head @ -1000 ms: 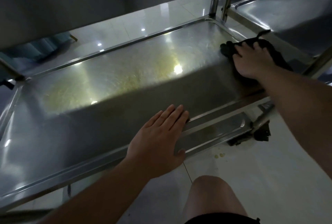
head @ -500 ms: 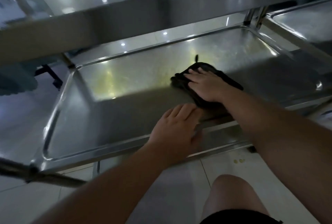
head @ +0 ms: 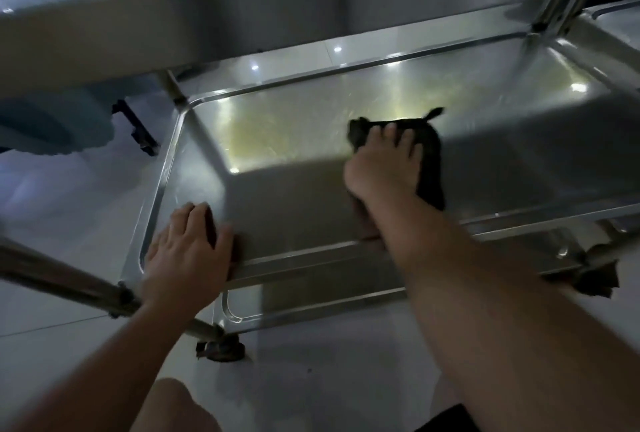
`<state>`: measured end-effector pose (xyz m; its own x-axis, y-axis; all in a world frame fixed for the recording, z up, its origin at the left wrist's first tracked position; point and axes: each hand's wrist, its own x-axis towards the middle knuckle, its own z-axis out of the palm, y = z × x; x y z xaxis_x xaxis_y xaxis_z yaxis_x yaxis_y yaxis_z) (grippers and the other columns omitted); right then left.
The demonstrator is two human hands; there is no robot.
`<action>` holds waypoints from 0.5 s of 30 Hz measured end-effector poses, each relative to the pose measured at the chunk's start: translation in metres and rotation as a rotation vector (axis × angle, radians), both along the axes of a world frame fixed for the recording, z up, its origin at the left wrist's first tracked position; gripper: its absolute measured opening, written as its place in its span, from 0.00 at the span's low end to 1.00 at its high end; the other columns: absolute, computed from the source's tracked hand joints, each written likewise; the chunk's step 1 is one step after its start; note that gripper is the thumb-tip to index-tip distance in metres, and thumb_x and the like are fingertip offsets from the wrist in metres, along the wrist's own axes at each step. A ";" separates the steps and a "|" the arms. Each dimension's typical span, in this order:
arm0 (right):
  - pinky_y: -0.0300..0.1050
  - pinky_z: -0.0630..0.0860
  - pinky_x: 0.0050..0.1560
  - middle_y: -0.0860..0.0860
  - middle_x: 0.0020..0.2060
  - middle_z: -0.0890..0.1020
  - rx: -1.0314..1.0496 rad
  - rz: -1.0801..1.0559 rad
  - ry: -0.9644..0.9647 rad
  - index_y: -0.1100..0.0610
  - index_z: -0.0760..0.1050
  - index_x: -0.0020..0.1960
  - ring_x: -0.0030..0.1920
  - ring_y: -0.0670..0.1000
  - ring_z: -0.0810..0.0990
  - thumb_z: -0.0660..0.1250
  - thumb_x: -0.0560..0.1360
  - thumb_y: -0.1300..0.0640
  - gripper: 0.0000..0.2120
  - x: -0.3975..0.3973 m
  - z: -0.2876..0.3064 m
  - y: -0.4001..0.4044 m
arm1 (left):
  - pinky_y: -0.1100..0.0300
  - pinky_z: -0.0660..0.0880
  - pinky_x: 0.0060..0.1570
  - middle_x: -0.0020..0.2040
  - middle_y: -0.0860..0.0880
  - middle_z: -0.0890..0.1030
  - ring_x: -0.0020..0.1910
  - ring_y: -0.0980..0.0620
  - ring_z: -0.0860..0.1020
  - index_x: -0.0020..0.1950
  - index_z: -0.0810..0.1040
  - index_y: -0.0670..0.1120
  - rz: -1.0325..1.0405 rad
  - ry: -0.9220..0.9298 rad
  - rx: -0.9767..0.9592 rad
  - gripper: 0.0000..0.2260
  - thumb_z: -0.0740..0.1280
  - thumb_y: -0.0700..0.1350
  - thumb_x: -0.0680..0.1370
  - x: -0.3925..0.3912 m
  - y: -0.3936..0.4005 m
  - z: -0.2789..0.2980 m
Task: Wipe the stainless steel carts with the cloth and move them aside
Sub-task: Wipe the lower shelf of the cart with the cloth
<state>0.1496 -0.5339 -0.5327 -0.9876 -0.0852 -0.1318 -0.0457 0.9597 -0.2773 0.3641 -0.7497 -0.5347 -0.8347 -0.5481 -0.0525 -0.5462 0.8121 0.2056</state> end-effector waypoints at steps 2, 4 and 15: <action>0.63 0.40 0.81 0.54 0.85 0.46 -0.029 0.150 0.005 0.55 0.46 0.86 0.83 0.64 0.42 0.47 0.84 0.50 0.31 0.031 -0.004 -0.056 | 0.38 0.58 0.80 0.83 0.47 0.59 0.81 0.42 0.60 0.83 0.59 0.53 0.001 -0.004 -0.012 0.28 0.55 0.64 0.85 0.001 0.000 -0.001; 0.62 0.37 0.81 0.53 0.85 0.43 -0.041 0.270 -0.010 0.54 0.43 0.86 0.83 0.63 0.39 0.45 0.85 0.49 0.31 0.048 -0.005 -0.088 | 0.39 0.56 0.81 0.84 0.48 0.58 0.83 0.44 0.58 0.84 0.59 0.53 0.013 0.009 -0.015 0.29 0.54 0.63 0.85 0.001 -0.001 -0.001; 0.60 0.45 0.82 0.48 0.85 0.49 0.065 -0.010 0.020 0.47 0.50 0.85 0.84 0.58 0.47 0.45 0.85 0.46 0.29 -0.012 -0.004 0.039 | 0.42 0.51 0.81 0.87 0.51 0.53 0.85 0.49 0.51 0.86 0.54 0.55 -0.083 -0.032 0.084 0.33 0.45 0.69 0.83 -0.002 -0.021 0.003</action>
<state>0.1378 -0.4954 -0.5368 -0.9909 -0.0669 -0.1168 -0.0408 0.9761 -0.2134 0.3620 -0.7705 -0.5314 -0.8744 -0.4693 -0.1229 -0.4848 0.8356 0.2584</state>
